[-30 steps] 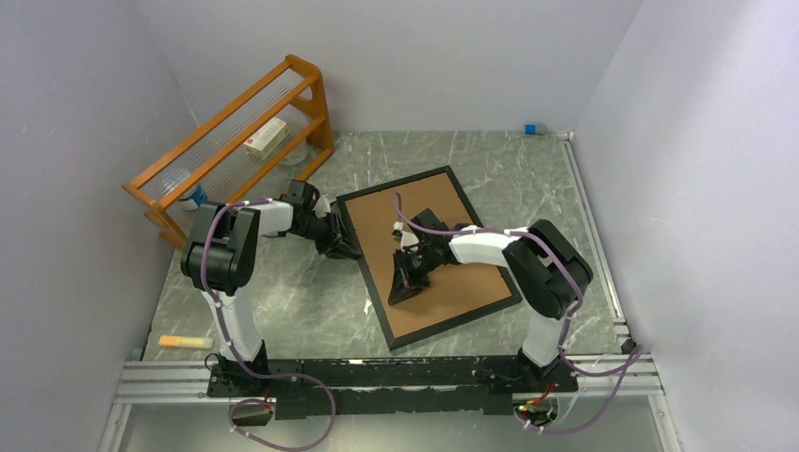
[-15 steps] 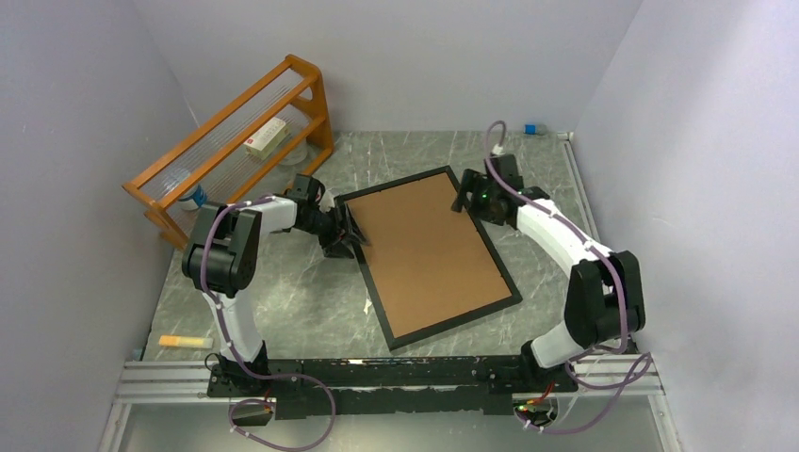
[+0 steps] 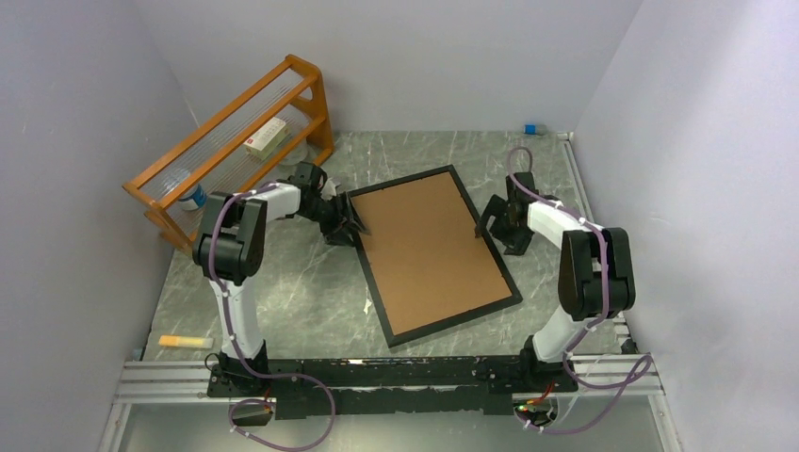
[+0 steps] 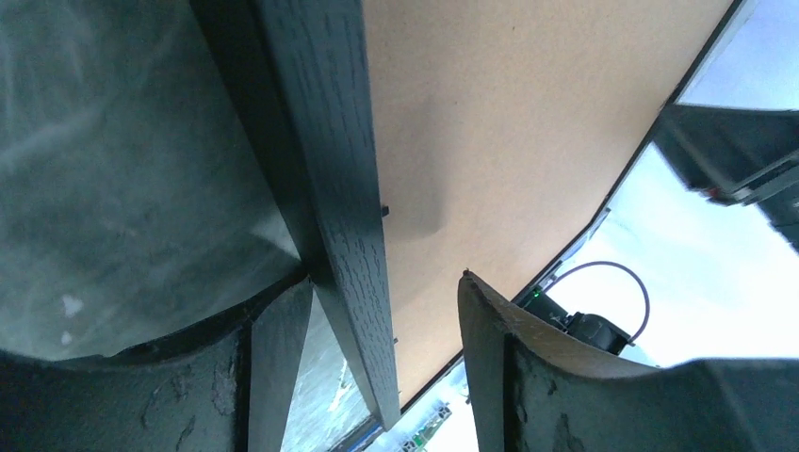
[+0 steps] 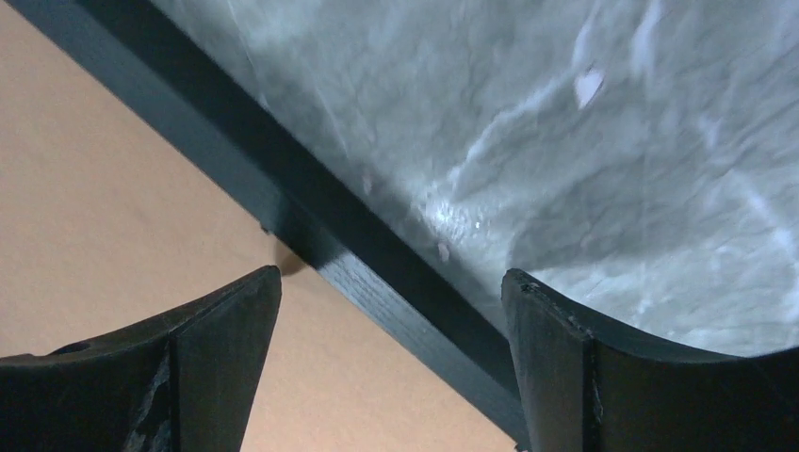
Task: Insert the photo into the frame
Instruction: Install the photo frame at the center of the board, then adjust the photo frame at the center of the board.
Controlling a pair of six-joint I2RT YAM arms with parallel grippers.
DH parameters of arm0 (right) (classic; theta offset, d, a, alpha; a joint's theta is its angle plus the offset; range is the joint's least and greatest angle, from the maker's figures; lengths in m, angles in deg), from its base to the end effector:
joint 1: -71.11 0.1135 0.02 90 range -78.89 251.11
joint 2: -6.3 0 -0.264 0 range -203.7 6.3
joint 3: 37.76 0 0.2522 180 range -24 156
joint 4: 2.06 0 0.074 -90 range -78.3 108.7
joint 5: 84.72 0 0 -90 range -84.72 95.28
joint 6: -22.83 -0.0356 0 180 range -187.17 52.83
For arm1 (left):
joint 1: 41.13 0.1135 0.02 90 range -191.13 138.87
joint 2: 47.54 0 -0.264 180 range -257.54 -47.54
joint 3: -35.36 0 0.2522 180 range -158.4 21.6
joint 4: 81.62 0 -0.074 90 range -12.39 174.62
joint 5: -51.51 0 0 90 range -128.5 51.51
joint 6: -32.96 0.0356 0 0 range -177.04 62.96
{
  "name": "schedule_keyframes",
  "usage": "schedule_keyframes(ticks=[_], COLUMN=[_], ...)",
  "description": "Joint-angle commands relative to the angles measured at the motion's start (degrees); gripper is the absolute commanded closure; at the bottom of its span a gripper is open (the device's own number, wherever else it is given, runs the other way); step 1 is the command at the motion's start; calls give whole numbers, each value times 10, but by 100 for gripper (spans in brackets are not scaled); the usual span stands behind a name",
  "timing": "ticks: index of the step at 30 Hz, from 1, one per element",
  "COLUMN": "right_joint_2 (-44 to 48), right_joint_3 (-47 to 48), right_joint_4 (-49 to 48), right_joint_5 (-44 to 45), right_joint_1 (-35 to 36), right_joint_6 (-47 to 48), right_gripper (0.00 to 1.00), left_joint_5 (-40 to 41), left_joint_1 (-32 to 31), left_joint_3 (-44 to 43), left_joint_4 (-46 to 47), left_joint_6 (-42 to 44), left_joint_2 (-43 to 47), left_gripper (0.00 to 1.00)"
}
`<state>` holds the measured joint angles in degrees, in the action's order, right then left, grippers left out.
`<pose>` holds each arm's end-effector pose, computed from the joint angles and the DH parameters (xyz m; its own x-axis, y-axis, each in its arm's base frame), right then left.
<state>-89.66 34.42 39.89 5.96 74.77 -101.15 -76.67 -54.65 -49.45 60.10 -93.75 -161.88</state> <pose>0.3226 0.0202 0.1745 -0.7874 0.5096 -0.3469 0.4596 0.8603 0.2208 0.3709 -0.1118 0.1353 -0.9673 -0.2507 0.0394 -0.2089 0.6984 -0.6846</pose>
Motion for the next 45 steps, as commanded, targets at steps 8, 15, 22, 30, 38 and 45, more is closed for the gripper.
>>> schedule_keyframes(ticks=[8, 15, 22, 30, 38, 45], right_joint_2=[139, 234, 194, 246, 240, 56], right_joint_3=[-166, -290, -254, -136, -68, 51], right_joint_4=[-51, -158, -140, 88, -55, -167], right_joint_5=[-182, -340, -303, 20, -129, -323], right_joint_1=[6, 50, 142, 161, 211, 328], right_joint_6=[-56, -66, -55, -112, -41, 14], right_gripper=[14, 16, 15, 11, 40, 50], left_joint_5=[-48, -76, -36, 176, 214, 225], left_joint_1=[-4, -20, -45, -12, 13, 15], left_joint_3=[-128, -216, -314, -305, -156, 114], left_joint_4=[36, 72, 51, -75, -149, -91], left_joint_6=[-13, -11, 11, 73, 99, 45], left_joint_2=[-106, -172, -222, -123, 70, 273], left_gripper=[43, 48, 52, 34, 31, 34])
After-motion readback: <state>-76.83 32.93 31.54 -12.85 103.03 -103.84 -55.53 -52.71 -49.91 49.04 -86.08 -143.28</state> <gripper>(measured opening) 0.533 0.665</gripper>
